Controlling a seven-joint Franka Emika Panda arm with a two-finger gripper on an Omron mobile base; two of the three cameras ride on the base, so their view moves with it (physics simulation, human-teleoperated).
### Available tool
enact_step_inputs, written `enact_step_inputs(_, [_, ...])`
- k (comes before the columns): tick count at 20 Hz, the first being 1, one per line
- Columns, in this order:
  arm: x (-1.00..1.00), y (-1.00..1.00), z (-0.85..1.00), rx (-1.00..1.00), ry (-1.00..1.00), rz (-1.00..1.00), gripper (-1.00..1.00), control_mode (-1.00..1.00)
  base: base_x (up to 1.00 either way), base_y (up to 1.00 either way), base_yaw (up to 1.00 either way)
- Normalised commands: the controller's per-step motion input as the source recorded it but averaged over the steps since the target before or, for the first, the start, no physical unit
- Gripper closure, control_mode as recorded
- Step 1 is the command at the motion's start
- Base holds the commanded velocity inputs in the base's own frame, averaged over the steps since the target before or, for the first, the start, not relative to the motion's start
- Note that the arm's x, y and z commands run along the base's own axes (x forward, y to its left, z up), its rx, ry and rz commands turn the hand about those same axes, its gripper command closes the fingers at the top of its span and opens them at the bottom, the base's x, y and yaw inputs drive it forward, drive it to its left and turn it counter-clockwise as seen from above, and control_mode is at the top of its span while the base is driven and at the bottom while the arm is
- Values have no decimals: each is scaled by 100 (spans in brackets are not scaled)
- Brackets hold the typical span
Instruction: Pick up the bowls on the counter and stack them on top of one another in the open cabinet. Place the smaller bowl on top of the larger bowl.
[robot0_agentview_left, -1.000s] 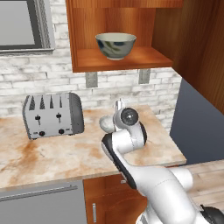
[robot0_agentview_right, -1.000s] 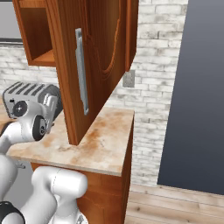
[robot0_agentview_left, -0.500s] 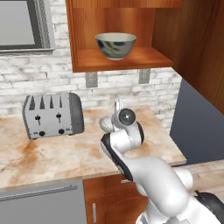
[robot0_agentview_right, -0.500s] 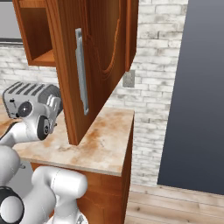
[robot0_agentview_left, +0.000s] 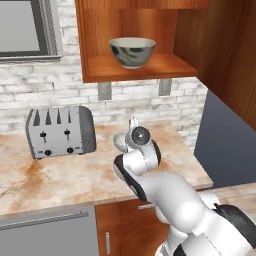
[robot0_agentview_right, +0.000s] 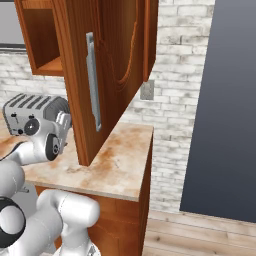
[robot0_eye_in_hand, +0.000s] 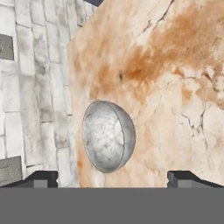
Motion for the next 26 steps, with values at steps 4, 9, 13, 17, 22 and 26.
enact_step_inputs(4, [13,6,-14,0,2,-6,-100,-100,0,0,0])
enact_step_inputs(9, [9,9,-15,0,4,-9,-100,-100,0,0,0])
enact_step_inputs(13, [16,6,-15,0,3,-9,-100,-100,0,0,0])
enact_step_inputs(17, [20,1,-15,0,1,-5,-100,-100,0,0,0])
enact_step_inputs(22, [17,3,-24,0,5,-3,-100,-100,0,0,0])
enact_step_inputs(26, [18,9,-26,0,5,-2,-100,-100,0,0,0])
